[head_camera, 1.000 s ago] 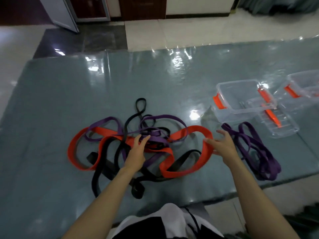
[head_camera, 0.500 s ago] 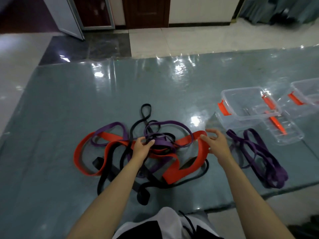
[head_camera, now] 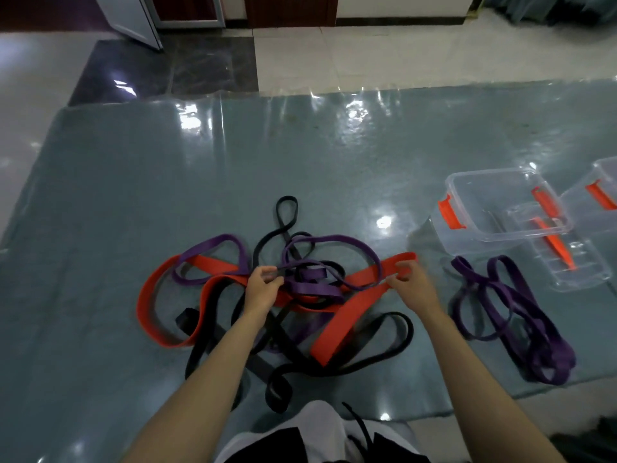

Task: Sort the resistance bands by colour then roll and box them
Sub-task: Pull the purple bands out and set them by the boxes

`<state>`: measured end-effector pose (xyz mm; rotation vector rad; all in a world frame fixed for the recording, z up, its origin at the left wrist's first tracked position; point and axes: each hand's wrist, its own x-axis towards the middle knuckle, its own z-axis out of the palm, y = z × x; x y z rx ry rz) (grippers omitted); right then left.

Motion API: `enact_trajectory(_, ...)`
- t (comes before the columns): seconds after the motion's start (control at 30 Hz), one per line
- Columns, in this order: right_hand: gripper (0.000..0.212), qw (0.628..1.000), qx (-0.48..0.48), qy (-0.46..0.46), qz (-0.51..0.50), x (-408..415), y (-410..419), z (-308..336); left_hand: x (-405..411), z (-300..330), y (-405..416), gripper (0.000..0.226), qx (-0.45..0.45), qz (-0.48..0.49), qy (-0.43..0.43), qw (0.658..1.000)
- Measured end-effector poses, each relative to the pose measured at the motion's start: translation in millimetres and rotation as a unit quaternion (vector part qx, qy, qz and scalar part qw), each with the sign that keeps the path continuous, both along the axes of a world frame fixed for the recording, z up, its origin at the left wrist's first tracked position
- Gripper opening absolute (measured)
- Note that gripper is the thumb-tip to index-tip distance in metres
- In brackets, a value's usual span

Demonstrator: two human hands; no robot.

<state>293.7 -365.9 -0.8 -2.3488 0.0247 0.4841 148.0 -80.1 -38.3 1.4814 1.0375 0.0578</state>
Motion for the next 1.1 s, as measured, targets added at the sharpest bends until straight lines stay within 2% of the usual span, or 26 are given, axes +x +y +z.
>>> enact_trajectory(0.07, 0.033, 0.993, -0.11, -0.013, 0.043, 2, 5, -5, 1, -4, 3, 0.025, -0.009, -0.006, -0.003, 1.0)
enact_trajectory(0.13, 0.035, 0.966, -0.237, -0.056, 0.09, 1, 11, -7, 6, -7, 6, 0.022, -0.013, -0.012, -0.011, 1.0)
enact_trajectory(0.23, 0.046, 0.946, -0.276, -0.102, 0.133, 0, 26, -9, 15, -10, 7, 0.028, -0.011, -0.029, -0.016, 0.999)
enact_trajectory(0.3, 0.051, 0.95, -0.249, -0.074, 0.173, 6, 33, -15, 21, -12, 8, 0.046, -0.001, -0.059, -0.003, 0.998)
enact_trajectory(0.37, 0.052, 0.966, -0.198, -0.017, 0.169, 12, 38, -23, 26, -15, 9, 0.063, -0.006, -0.086, 0.006, 0.996)
enact_trajectory(0.47, 0.058, 0.991, -0.104, 0.025, 0.076, 16, 41, -35, 28, -22, 10, 0.084, -0.023, -0.112, 0.01, 0.993)
enact_trajectory(0.53, 0.064, 0.994, -0.093, 0.032, 0.046, 18, 41, -42, 26, -25, 11, 0.089, -0.042, -0.115, 0.011, 0.992)
enact_trajectory(0.63, 0.046, 0.996, -0.086, 0.025, 0.02, 24, 40, -50, 24, -30, 10, 0.086, -0.053, -0.11, 0.005, 0.992)
enact_trajectory(0.73, 0.035, 0.997, 0.02, 0.042, -0.058, 34, 44, -46, 20, -32, 11, 0.085, -0.075, -0.087, -0.023, 0.993)
enact_trajectory(0.87, 0.04, 0.967, 0.182, 0.064, -0.164, 50, 56, -26, 12, -27, 9, 0.086, -0.129, -0.054, -0.072, 0.988)
enact_trajectory(0.97, 0.045, 0.965, 0.205, 0.064, -0.149, 54, 65, -16, 12, -22, 8, 0.071, -0.179, 0.001, -0.113, 0.977)
enact_trajectory(1.1, 0.049, 0.952, 0.251, 0.094, -0.146, 43, 77, -10, 19, -15, 6, 0.045, -0.235, 0.059, -0.123, 0.962)
